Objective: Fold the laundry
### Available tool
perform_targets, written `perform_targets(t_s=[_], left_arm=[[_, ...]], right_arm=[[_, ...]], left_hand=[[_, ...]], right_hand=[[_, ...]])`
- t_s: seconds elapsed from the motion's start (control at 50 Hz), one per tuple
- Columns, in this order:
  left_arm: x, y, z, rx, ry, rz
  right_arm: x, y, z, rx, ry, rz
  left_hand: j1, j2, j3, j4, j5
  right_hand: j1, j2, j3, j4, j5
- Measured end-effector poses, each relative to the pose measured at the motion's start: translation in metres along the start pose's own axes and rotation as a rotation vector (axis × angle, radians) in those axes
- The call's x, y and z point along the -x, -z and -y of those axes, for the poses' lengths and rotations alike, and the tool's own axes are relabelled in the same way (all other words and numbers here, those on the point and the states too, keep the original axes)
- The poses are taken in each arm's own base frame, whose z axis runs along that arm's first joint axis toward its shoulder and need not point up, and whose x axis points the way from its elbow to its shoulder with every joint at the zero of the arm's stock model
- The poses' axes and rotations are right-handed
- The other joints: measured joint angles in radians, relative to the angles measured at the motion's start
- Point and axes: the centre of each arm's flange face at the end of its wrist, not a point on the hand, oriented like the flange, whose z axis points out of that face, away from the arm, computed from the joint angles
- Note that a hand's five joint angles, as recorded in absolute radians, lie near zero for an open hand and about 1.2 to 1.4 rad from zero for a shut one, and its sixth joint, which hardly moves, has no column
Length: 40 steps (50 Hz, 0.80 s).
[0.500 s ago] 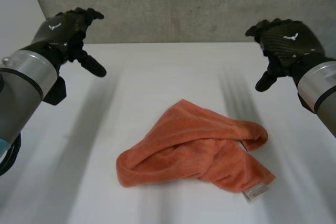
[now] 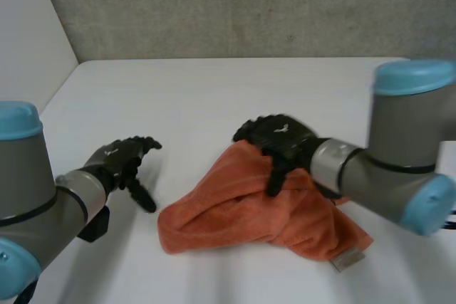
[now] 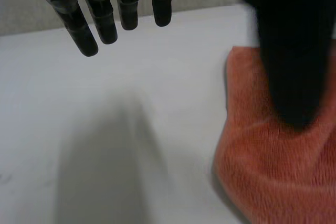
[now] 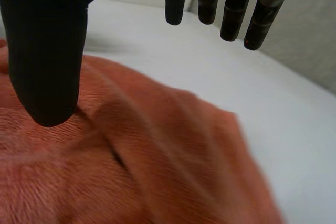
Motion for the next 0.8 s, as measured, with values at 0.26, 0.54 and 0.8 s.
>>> perform_targets(t_s=[0.26, 0.54, 0.8], left_arm=[[0.004, 0.015, -0.009, -0.001, 0.008, 0.010], [-0.004, 0.005, 0.003, -0.123, 0.063, -0.037], [-0.036, -0.019, -0.009, -0.120, 0.138, -0.229]], right_arm=[[0.027, -0.050, -0.013, 0.017, -0.029, 0.073], [0.006, 0.028, 0.128, -0.416, 0.022, -0.075], [0.015, 0.066, 0.132, -0.436, 0.026, -0.102]], left_hand=[[-0.003, -0.002, 0.000, -0.003, -0.003], [-0.017, -0.008, -0.024, -0.009, -0.006], [-0.017, -0.008, -0.024, -0.009, -0.006]], right_hand=[[0.742, 0.933, 0.932, 0.918, 0.887], [0.764, 0.957, 0.969, 0.961, 0.909], [0.764, 0.957, 0.969, 0.961, 0.909]])
